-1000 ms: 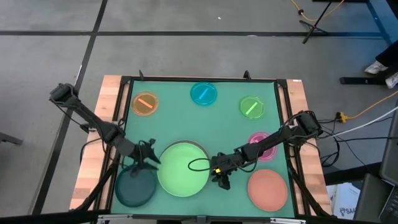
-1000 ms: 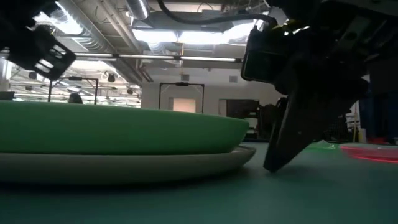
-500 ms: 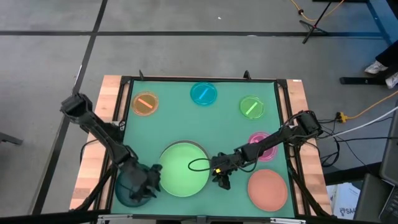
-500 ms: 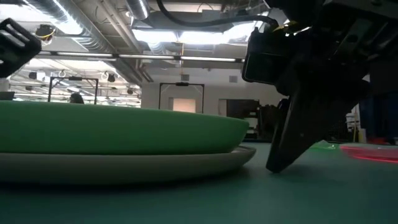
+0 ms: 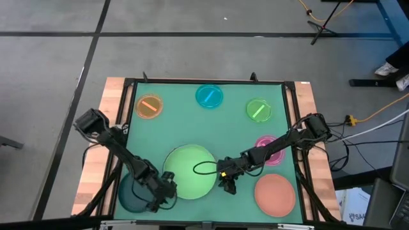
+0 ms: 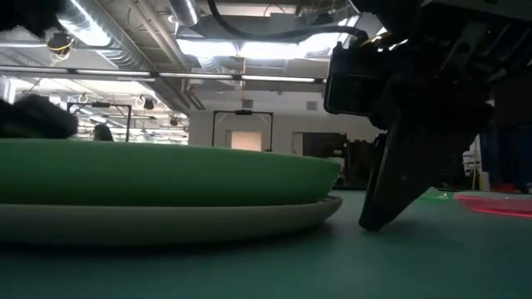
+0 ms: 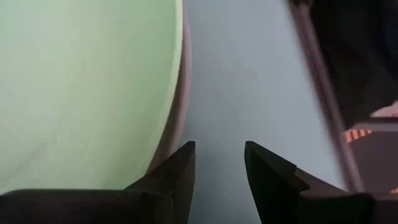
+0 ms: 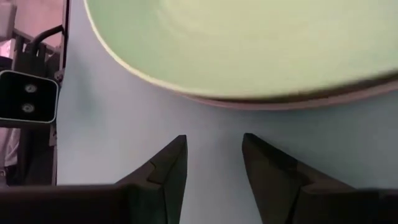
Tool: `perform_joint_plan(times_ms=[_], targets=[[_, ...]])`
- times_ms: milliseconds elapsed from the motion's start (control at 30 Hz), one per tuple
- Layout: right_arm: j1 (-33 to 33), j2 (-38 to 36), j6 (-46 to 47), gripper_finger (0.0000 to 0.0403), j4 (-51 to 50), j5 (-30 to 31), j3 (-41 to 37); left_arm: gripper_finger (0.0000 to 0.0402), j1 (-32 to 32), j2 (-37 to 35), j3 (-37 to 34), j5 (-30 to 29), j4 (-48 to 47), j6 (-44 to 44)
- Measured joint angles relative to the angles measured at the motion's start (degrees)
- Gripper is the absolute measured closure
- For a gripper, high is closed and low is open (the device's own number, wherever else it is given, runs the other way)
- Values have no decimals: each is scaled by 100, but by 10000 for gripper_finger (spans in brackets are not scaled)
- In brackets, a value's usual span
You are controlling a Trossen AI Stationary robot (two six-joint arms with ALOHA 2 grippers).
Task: Stack plastic plates
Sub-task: Move the stacked plate to the center of the table
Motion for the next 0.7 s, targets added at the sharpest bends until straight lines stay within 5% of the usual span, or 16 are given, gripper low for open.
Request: perform_joint_plan(times_ms=[467,700], targets=[[-37,-357,-111,249,-566,-191,-9,269,525,65,4,-227,-219,578],[-31,-1290,-201,249,-1975,551,-9,269,960,70,0,-406,-226,1113]])
